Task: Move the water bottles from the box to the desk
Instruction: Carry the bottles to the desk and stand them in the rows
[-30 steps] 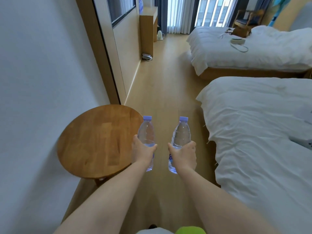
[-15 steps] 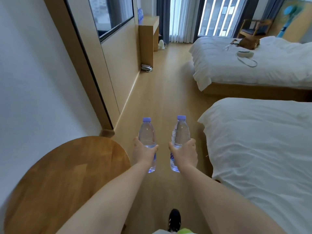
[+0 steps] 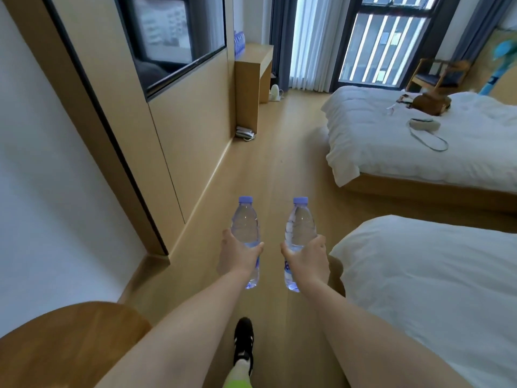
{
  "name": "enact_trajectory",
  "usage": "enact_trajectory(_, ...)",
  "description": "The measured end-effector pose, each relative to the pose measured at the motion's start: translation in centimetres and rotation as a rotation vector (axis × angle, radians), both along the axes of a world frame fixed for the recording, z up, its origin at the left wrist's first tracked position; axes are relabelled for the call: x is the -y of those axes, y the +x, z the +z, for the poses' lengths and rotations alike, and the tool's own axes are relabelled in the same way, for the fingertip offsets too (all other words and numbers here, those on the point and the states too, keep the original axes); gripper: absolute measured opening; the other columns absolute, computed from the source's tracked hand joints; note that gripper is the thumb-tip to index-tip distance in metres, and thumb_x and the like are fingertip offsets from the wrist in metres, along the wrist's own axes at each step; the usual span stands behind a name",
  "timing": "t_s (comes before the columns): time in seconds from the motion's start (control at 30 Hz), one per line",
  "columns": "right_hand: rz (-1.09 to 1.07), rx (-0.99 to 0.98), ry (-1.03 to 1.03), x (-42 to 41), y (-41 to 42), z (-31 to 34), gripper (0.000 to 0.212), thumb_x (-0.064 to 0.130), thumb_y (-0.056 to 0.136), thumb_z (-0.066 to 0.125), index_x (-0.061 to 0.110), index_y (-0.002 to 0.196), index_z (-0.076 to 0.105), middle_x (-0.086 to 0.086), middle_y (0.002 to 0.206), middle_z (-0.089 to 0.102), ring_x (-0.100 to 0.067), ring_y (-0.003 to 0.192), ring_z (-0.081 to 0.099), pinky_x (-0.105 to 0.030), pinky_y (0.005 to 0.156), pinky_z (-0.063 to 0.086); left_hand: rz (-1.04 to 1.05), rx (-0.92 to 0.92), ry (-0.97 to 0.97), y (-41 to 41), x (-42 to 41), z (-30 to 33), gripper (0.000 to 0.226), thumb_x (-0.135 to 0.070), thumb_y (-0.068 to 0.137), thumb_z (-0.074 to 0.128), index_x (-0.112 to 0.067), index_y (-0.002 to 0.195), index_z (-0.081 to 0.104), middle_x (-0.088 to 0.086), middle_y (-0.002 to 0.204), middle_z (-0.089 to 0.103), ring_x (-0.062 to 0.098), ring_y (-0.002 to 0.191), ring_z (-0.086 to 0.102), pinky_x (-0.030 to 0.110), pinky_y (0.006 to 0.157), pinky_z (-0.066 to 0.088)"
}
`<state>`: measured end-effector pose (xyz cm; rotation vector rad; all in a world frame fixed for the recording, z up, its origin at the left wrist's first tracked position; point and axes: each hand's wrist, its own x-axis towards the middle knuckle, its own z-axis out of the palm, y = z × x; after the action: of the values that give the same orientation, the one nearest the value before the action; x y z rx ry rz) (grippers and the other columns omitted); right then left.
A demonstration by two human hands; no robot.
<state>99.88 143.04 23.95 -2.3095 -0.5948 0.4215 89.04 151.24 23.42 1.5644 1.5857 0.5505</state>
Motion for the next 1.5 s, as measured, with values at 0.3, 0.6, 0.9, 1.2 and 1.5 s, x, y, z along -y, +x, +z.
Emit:
enact_trajectory(0.3,-0.041,-0.049,0.03,-19.1,10.6,-0.6,0.069,0.056,0.078,0.069,0.005,0.115,0.04,-0.006,0.113,0.054,-0.025,0.096,0.059,-0.044,0.081,0.053,0.001,-0.051,-0.039,11.5,-19.6,-1.1,0.077,-0.047,0.073,0.073,-0.013,0.128,0.032,0.007,0.122,0.055,0.032,0.102,0.06,0.04,0.08,0.049)
enact_trajectory(0.6,-0.072,-0.019,0.009,-34.3,21.1,-0.1,0.071,0.055,0.079,0.069,0.005,0.121,0.039,-0.006,0.121,0.053,-0.027,0.106,0.058,-0.039,0.08,0.051,-0.058,-0.072,0.0,22.5,-35.2,-0.1,0.075,-0.05,0.069,0.075,-0.016,0.122,0.034,0.004,0.117,0.057,0.031,0.099,0.061,0.038,0.076,0.048)
enact_trajectory(0.9,-0.015,-0.003,-0.01,-49.9,34.6,-2.4,0.069,0.054,0.078,0.069,0.006,0.117,0.04,-0.008,0.12,0.054,-0.03,0.106,0.058,-0.038,0.078,0.049,-0.024,-0.117,-0.004,35.5,-50.2,-2.1,0.079,-0.052,0.068,0.075,-0.018,0.126,0.033,0.003,0.118,0.057,0.031,0.1,0.061,0.035,0.075,0.044)
enact_trajectory(1.2,0.026,-0.007,0.003,-64.8,48.5,-0.3,0.067,0.053,0.078,0.069,0.007,0.116,0.038,-0.01,0.12,0.053,-0.032,0.105,0.058,-0.044,0.082,0.052,0.064,-0.119,0.035,48.7,-64.7,0.1,0.08,-0.053,0.067,0.075,-0.02,0.126,0.034,0.002,0.118,0.057,0.03,0.102,0.06,0.032,0.072,0.036)
enact_trajectory(1.5,0.004,-0.009,0.025,-80.9,60.7,-0.8,0.068,0.056,0.078,0.068,0.007,0.115,0.039,-0.011,0.121,0.055,-0.032,0.106,0.058,-0.044,0.082,0.052,0.019,-0.108,0.069,61.7,-80.9,-0.6,0.078,-0.054,0.065,0.075,-0.022,0.123,0.035,-0.001,0.113,0.058,0.027,0.096,0.06,0.031,0.069,0.038)
